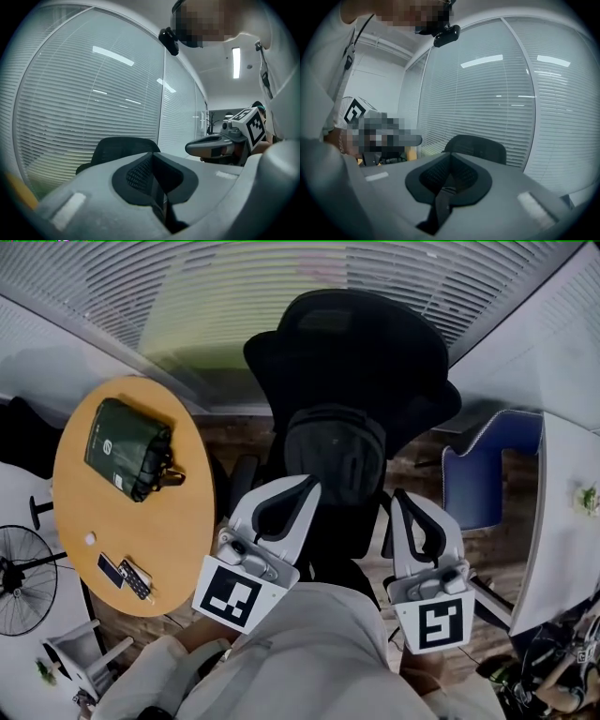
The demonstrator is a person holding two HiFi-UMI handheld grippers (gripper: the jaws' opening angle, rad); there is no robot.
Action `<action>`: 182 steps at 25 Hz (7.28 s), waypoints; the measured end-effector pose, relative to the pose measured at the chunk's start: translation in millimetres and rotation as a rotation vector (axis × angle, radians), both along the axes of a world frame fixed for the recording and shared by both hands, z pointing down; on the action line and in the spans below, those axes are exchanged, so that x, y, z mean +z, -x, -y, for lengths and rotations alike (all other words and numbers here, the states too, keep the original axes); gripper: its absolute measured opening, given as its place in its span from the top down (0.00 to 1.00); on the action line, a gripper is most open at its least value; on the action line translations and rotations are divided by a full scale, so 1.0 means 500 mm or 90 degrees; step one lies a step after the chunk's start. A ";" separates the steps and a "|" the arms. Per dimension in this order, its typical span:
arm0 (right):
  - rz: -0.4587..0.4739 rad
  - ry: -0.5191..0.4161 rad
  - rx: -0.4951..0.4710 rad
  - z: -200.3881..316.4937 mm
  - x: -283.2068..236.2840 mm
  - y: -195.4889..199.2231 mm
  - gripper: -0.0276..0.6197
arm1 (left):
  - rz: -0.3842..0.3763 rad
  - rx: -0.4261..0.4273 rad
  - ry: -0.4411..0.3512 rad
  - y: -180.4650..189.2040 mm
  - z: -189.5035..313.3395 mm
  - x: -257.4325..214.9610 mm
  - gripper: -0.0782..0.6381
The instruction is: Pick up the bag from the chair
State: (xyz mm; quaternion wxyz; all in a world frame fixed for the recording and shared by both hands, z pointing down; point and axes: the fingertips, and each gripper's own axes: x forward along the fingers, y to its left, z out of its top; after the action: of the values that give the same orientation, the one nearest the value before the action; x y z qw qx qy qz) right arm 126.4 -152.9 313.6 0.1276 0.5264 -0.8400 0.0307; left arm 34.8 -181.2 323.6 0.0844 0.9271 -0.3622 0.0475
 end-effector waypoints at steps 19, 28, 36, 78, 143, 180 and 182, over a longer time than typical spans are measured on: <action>-0.043 0.061 0.012 0.073 0.166 0.009 0.87 | 0.025 0.009 0.066 0.031 0.086 0.181 0.84; -0.071 0.076 0.022 0.094 0.254 -0.006 0.85 | 0.034 0.007 0.082 0.038 0.112 0.258 0.83; -0.081 0.089 0.033 0.102 0.324 -0.012 0.83 | 0.040 -0.020 0.097 0.064 0.131 0.327 0.83; -0.185 0.193 0.064 0.155 0.678 -0.102 0.68 | 0.149 -0.066 0.213 0.115 0.199 0.730 0.68; -0.193 0.283 0.074 0.129 0.809 -0.144 0.85 | 0.150 -0.034 0.283 0.088 0.171 0.847 0.78; -0.138 0.167 0.110 0.132 0.509 -0.120 0.86 | 0.127 -0.053 0.159 0.112 0.181 0.521 0.81; -0.136 0.161 0.110 0.129 0.491 -0.121 0.86 | 0.124 -0.054 0.157 0.112 0.176 0.501 0.81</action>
State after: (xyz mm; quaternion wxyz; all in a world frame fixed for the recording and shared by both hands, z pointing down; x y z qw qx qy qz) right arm 186.7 -217.2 559.0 0.2782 0.5764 -0.7630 0.0906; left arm -21.4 -269.4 574.0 0.1638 0.8846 -0.3991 0.1774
